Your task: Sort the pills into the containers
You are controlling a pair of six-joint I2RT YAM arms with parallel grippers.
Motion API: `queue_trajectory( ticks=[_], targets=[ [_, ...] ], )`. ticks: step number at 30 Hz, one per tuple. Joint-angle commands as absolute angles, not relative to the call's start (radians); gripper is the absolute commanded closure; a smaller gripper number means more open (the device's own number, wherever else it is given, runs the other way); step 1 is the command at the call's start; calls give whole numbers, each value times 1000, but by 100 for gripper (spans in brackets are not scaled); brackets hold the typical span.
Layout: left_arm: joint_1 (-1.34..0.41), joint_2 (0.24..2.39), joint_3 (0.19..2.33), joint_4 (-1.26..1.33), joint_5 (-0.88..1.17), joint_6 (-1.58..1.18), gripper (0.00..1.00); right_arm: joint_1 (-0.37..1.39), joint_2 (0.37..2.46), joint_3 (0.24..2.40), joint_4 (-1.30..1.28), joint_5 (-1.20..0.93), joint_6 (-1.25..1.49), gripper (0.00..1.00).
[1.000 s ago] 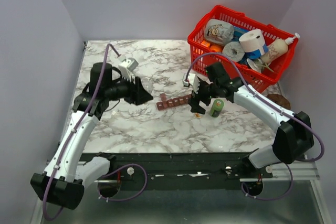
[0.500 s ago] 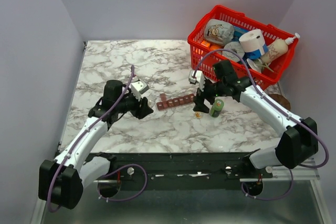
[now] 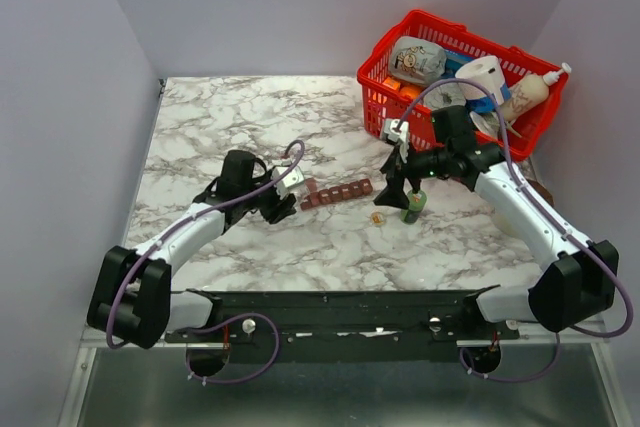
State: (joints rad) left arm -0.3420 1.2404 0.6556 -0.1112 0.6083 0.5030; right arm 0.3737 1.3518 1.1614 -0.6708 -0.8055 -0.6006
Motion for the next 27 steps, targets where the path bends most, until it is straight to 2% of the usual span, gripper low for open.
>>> queue_trajectory(
  ticks=[1, 27],
  targets=[
    [-362, 1310, 722, -127, 583, 644, 100, 338, 1316, 1169, -635, -916, -545, 0],
    [-449, 1565, 913, -377, 407, 727, 100, 259, 1273, 1123, -612, -985, -503, 0]
  ],
)
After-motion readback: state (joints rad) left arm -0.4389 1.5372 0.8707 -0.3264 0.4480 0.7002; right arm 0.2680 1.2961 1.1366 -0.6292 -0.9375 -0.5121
